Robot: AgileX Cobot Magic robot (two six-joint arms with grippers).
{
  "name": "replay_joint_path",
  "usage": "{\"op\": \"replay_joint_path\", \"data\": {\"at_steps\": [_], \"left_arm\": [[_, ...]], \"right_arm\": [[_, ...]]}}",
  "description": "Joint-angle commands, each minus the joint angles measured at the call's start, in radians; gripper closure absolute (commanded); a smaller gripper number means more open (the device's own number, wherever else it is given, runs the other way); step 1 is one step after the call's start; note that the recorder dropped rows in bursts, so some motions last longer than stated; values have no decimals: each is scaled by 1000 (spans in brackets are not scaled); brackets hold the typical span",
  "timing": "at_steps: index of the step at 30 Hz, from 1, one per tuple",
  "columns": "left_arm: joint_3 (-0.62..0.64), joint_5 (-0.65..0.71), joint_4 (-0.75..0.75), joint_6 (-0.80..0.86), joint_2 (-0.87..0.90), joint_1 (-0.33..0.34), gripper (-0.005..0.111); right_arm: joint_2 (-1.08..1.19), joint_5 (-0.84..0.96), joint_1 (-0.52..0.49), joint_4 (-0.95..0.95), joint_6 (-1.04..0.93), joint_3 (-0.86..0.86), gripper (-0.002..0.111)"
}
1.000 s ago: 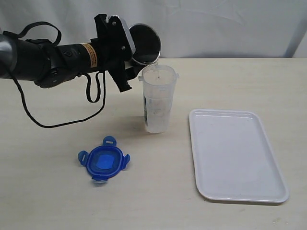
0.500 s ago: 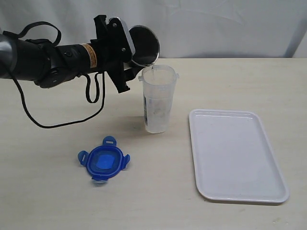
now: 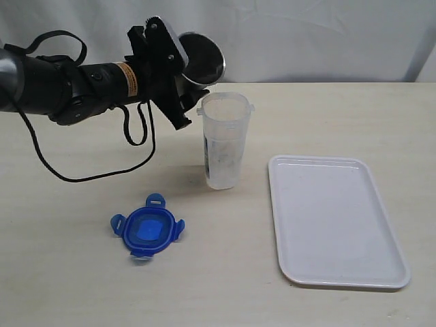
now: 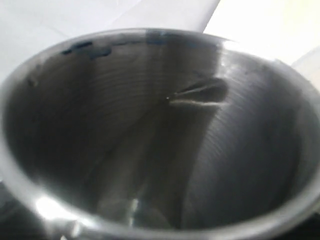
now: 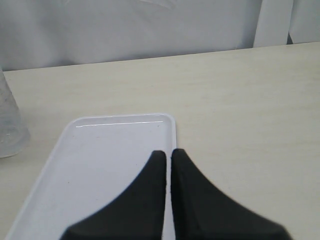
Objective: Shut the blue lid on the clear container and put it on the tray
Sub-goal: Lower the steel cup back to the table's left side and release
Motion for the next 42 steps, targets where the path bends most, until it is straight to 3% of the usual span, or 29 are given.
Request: {"op": "replay_joint_path", "data": {"at_steps": [1,7,15,32,42], "left_arm": [[-14,-47,-25,-168,-18,4,107],[-14,-49,-86,-299,-16,52,107],[-14,-170,-136,-463,26,196,107],[-81,-254,-216,-516,163,454,107],[-147,-305,-202,-531,316,516,107]], "right_arm": [[-4,-2,-1,1,6,4,104],[-4,-2,-1,1,6,4,104],[-4,-2,-1,1,6,4,104],[-4,-2,-1,1,6,4,104],[-4,-2,-1,1,6,4,104]]}}
